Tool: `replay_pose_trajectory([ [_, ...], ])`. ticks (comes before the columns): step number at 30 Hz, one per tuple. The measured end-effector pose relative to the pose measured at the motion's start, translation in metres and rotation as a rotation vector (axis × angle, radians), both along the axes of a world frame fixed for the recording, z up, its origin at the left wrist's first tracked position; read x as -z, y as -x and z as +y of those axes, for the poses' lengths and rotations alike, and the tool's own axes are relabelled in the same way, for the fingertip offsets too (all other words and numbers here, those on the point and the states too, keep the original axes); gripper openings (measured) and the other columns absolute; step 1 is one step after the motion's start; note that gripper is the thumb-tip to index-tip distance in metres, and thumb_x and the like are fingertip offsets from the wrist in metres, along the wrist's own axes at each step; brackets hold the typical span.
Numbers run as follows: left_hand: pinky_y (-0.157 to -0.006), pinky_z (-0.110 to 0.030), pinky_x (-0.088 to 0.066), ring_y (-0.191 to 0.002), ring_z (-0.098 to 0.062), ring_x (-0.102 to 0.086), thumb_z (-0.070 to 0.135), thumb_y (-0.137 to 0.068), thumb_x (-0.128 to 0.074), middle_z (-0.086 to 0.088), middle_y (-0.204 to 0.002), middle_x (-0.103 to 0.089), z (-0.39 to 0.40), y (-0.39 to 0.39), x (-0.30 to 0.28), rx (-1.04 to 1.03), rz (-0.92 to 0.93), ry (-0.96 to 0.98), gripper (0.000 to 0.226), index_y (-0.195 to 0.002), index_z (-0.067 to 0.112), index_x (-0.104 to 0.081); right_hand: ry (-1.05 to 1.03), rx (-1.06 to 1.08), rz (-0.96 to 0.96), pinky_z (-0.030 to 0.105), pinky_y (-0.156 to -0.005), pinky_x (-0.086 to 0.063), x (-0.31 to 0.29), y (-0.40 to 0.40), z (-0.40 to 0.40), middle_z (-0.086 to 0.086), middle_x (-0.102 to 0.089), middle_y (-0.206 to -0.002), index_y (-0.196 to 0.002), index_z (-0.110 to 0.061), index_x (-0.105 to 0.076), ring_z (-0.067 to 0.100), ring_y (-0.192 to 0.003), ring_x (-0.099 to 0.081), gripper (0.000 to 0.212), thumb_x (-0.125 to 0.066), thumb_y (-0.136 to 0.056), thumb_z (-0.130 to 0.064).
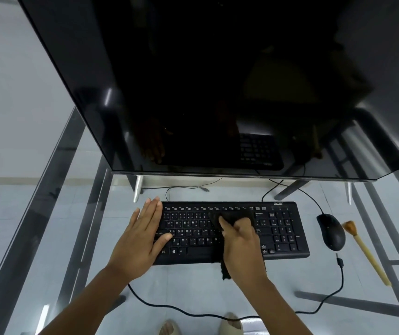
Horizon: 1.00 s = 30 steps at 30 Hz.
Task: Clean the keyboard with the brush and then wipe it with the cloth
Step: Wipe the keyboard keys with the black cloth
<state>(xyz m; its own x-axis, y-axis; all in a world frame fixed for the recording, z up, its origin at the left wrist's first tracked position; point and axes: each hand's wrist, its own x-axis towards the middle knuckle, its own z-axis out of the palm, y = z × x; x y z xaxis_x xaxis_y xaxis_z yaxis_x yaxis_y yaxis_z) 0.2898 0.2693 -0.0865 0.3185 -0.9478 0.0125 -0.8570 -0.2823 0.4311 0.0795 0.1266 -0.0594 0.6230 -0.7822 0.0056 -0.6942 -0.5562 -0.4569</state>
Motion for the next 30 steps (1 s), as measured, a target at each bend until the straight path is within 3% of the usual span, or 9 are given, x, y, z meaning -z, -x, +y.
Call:
replay_pose_trajectory([
  [3, -0.120, -0.034, -0.002, -0.149, -0.014, 0.004, 0.058, -0.100, -0.018, 0.003, -0.163, 0.002, 0.000, -0.002, 0.001, 0.018, 0.005, 0.003, 0.071, -0.154, 0.015, -0.001, 0.067, -0.018, -0.012, 0.035, -0.073, -0.051, 0.000, 0.008, -0.019, -0.005, -0.036, -0.094, -0.125, -0.022, -0.061, 0.021, -0.076, -0.048, 0.030, -0.054, -0.096, -0.019],
  [9, -0.120, -0.033, -0.002, -0.149, -0.014, 0.005, 0.059, -0.100, -0.018, 0.003, -0.163, 0.003, 0.001, -0.002, 0.002, 0.013, 0.011, 0.015, 0.072, -0.154, 0.015, -0.001, 0.142, 0.246, -0.020, 0.042, -0.065, -0.055, -0.003, -0.021, -0.038, 0.018, -0.053, -0.095, -0.125, -0.009, -0.063, 0.029, -0.069, -0.054, 0.038, -0.062, -0.087, -0.003],
  [12, -0.120, -0.034, -0.002, -0.149, -0.015, 0.003, 0.059, -0.100, -0.018, 0.002, -0.163, 0.000, 0.000, -0.001, 0.001, 0.011, 0.008, 0.017, 0.072, -0.154, 0.013, -0.003, 0.069, 0.075, 0.036, 0.040, -0.077, -0.049, -0.009, -0.060, 0.012, 0.015, -0.051, -0.107, -0.134, -0.022, -0.051, 0.032, -0.089, -0.052, 0.050, -0.055, -0.086, -0.009],
  [15, -0.120, -0.035, -0.003, -0.149, -0.014, 0.002, 0.059, -0.100, -0.018, 0.002, -0.163, -0.001, 0.001, -0.001, 0.001, 0.011, 0.014, 0.017, 0.072, -0.154, 0.013, -0.004, 0.027, -0.150, -0.040, 0.030, -0.069, -0.042, -0.012, -0.072, 0.034, 0.000, -0.053, -0.096, -0.124, -0.027, -0.057, 0.022, -0.083, -0.052, 0.030, -0.053, -0.094, -0.030],
  [18, -0.120, -0.034, -0.003, -0.149, -0.013, 0.003, 0.060, -0.099, -0.016, 0.003, -0.163, 0.000, 0.001, -0.001, 0.000, 0.006, 0.019, 0.015, 0.072, -0.154, 0.014, -0.003, 0.145, 0.073, 0.030, 0.036, -0.063, -0.049, -0.007, -0.027, -0.019, 0.005, -0.062, -0.083, -0.090, -0.024, -0.063, 0.026, -0.067, -0.056, 0.020, -0.058, -0.091, -0.043],
  [19, -0.120, -0.034, -0.003, -0.149, -0.013, 0.003, 0.060, -0.099, -0.015, 0.003, -0.163, 0.000, 0.000, -0.001, 0.000, 0.006, 0.018, 0.016, 0.072, -0.154, 0.015, -0.003, 0.172, 0.176, 0.066, 0.040, -0.066, -0.051, -0.006, -0.005, -0.042, 0.009, -0.060, -0.090, -0.097, -0.026, -0.066, 0.028, -0.066, -0.055, 0.013, -0.056, -0.093, -0.034],
  [21, -0.120, -0.034, -0.002, -0.149, -0.013, 0.003, 0.060, -0.099, -0.016, 0.003, -0.163, 0.000, 0.001, -0.002, 0.001, 0.006, 0.016, 0.020, 0.072, -0.154, 0.015, -0.002, 0.120, 0.436, 0.060, 0.043, -0.079, -0.052, -0.007, 0.035, -0.079, 0.010, -0.049, -0.104, -0.124, -0.027, -0.061, 0.031, -0.074, -0.055, 0.032, -0.047, -0.096, -0.020],
  [24, -0.120, -0.034, -0.003, -0.149, -0.013, 0.003, 0.060, -0.100, -0.016, 0.002, -0.163, -0.001, 0.002, -0.002, 0.002, 0.000, 0.006, 0.021, 0.072, -0.154, 0.014, -0.003, 0.128, 0.629, 0.086, 0.051, -0.083, -0.049, -0.011, 0.043, -0.090, 0.022, -0.049, -0.107, -0.133, -0.020, -0.055, 0.043, -0.085, -0.055, 0.039, -0.045, -0.096, -0.015],
  [30, -0.120, -0.034, -0.003, -0.149, -0.014, 0.000, 0.057, -0.100, -0.018, 0.001, -0.163, -0.004, 0.001, -0.002, 0.001, 0.016, 0.009, 0.028, 0.071, -0.154, 0.012, -0.006, 0.196, 0.031, 0.022, 0.035, -0.064, -0.051, -0.003, -0.005, -0.022, 0.007, -0.053, -0.094, -0.130, -0.020, -0.058, 0.019, -0.071, -0.050, 0.043, -0.062, -0.088, -0.014],
])
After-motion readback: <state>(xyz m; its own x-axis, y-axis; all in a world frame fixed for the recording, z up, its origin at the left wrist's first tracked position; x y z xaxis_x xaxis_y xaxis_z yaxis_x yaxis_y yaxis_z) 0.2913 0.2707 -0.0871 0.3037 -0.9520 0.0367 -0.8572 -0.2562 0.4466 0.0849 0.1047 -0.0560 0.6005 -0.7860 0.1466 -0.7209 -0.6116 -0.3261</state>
